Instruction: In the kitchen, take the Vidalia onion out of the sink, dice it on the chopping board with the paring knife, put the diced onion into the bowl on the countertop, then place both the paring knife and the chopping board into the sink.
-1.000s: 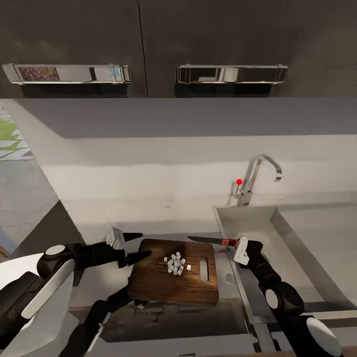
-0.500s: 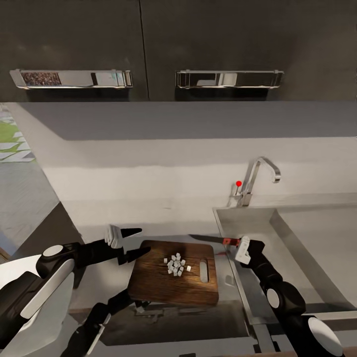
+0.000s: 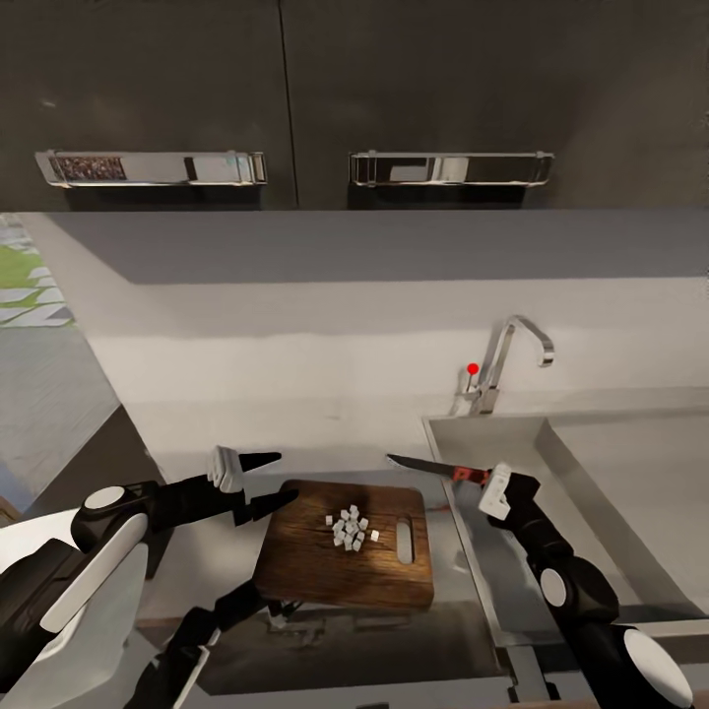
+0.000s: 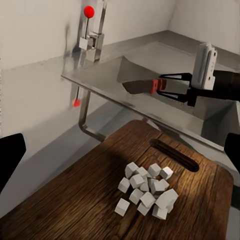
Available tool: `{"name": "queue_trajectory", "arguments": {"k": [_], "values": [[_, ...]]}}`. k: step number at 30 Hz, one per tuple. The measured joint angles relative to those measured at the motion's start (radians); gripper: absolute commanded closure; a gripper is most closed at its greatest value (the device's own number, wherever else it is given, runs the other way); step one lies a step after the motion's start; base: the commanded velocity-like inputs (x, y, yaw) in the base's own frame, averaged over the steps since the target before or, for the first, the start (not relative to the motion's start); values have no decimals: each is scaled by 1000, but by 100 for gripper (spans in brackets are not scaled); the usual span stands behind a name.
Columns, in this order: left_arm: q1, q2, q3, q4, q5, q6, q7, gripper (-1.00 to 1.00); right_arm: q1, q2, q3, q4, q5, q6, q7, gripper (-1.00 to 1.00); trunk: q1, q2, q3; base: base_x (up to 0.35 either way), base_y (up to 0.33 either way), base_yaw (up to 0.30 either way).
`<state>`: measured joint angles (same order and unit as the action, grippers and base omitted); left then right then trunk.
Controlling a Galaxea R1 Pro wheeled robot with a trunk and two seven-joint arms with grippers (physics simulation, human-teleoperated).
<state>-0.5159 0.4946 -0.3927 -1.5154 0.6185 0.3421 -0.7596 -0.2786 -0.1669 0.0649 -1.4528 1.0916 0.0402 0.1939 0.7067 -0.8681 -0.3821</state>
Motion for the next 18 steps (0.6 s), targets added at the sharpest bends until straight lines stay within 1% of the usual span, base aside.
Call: {"name": "queue_trajectory", "arguments": {"k": [3,6,16,18], "values": [[0,0,0,0,0,0,0,-100,0,0,-4,-2,-16,0,0,100,0,0,4,0,0,0],[0,0,-1,0,0,0,0,-100,0,0,-4,-4,-24,0,-1,100,0,0,8,0,0,-19],[0,0,-1,0,0,0,1,-100,0,1,15,-4,-26,0,-2,100,0,0,20,0,0,-54],[0,0,-1,0,0,0,1,-100,0,2,19,-4,-27,-2,-24,100,0,0,21,0,0,-7]]}}
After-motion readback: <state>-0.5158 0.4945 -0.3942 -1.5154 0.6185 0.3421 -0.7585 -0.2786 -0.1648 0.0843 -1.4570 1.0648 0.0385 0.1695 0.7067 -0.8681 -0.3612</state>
